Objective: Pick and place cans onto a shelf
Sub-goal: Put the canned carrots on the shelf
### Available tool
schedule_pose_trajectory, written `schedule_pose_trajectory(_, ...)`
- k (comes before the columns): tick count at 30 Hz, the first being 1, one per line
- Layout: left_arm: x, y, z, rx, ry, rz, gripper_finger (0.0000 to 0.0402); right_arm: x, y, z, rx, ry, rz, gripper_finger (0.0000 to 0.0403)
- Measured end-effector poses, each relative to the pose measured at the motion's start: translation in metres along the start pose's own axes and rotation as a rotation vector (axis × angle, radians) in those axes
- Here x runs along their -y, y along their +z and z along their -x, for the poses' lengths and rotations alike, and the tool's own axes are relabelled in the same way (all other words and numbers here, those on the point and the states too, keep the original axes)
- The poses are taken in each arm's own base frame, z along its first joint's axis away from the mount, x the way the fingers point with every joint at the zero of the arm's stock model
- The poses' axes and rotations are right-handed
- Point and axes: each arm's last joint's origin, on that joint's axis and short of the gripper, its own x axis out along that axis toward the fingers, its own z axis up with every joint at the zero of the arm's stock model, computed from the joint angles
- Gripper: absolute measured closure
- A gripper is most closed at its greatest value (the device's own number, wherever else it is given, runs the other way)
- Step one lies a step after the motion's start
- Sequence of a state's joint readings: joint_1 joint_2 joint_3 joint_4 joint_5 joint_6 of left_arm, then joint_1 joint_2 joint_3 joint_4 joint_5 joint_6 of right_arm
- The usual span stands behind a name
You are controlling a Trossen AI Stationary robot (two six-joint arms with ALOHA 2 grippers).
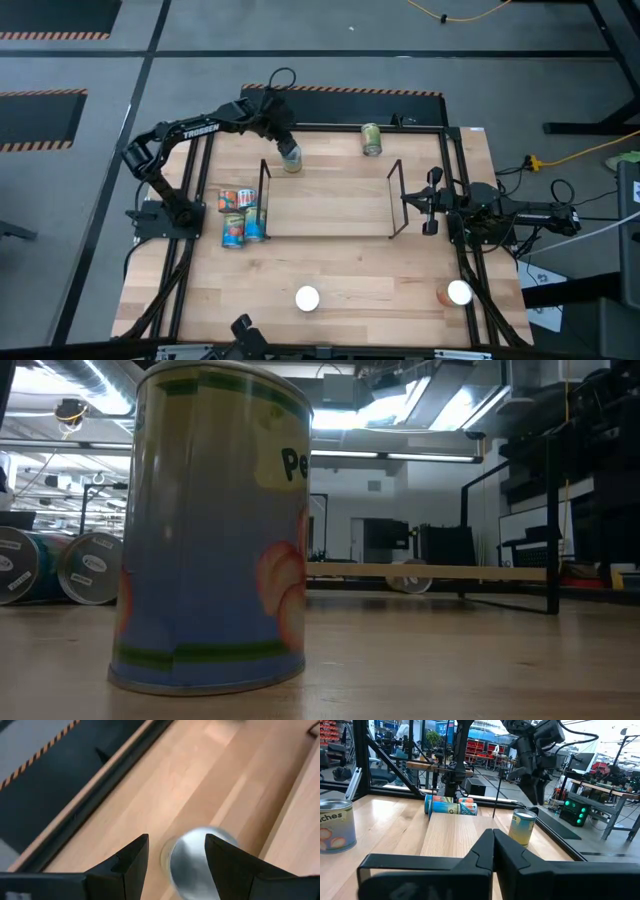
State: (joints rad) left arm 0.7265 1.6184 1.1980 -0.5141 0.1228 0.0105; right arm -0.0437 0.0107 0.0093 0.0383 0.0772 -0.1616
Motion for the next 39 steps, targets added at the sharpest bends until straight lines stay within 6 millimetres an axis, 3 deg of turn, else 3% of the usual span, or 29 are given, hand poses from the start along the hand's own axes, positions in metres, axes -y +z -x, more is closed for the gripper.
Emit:
schedule_pose_trajectory(17, 0.004, -0.006, 0.000, -0.067, -0.007, -0.001, 0.0214, 0.000, 0.000, 0.000, 0.000, 0.000, 0.000, 0.0392)
schedule_pose_trajectory(28, 0.007, -0.013, -0.027, -0.144, -0.023, -0.006, 0.0217, 0.000, 0.000, 0.000, 0.000, 0.000, 0.000, 0.0392)
schedule_pose_trajectory(39, 0.009, -0.013, -0.027, -0.150, -0.017, 0.016, 0.0285, 0.000, 0.000, 0.000, 0.000, 0.000, 0.000, 0.0392)
